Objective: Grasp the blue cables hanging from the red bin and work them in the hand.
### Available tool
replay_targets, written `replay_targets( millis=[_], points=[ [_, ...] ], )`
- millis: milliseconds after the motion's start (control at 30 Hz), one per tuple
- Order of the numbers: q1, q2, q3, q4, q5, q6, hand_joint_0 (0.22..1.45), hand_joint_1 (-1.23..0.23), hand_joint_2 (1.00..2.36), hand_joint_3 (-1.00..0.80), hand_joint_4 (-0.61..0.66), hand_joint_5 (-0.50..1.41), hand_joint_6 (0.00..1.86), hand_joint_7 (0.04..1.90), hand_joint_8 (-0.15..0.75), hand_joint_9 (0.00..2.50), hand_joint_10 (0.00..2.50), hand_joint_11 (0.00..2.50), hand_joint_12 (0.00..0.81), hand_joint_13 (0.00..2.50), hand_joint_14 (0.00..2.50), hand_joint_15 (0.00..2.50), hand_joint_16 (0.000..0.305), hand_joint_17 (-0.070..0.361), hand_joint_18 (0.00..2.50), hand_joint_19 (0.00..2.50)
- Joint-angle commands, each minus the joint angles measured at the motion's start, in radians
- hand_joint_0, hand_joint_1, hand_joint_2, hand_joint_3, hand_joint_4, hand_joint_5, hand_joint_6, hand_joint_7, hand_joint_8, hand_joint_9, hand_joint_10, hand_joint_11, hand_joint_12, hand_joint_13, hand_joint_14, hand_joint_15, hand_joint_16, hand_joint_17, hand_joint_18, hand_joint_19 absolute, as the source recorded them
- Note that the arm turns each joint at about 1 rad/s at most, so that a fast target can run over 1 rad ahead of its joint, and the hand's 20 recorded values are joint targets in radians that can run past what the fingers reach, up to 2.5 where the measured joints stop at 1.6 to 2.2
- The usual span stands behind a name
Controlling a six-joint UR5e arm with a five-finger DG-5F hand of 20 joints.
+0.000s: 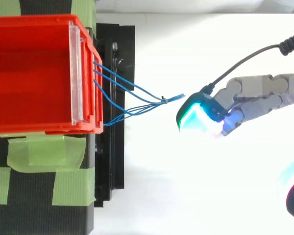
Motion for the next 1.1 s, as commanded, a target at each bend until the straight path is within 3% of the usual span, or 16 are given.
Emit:
replay_targets(
  millis=[0, 1067],
  points=[
    [0.000, 0.000, 0.000, 0.000, 0.000, 0.000, 0.83, -0.55, 1.00, -0.88, 0.28, -0.19, 0.01, 0.76, 0.345, 0.42, 0.01, 0.36, 0.393, 0.18, 0.01, 0.27, 0.057, 0.128, 0.12, 0.32],
    [-0.003, 0.000, 0.000, -0.011, 0.001, -0.002, 0.86, -0.55, 1.01, -0.84, 0.32, -0.15, 0.01, 0.77, 0.355, 0.52, 0.01, 0.43, 0.402, 0.29, 0.01, 0.29, 0.058, 0.131, 0.24, 0.33]
  ],
)
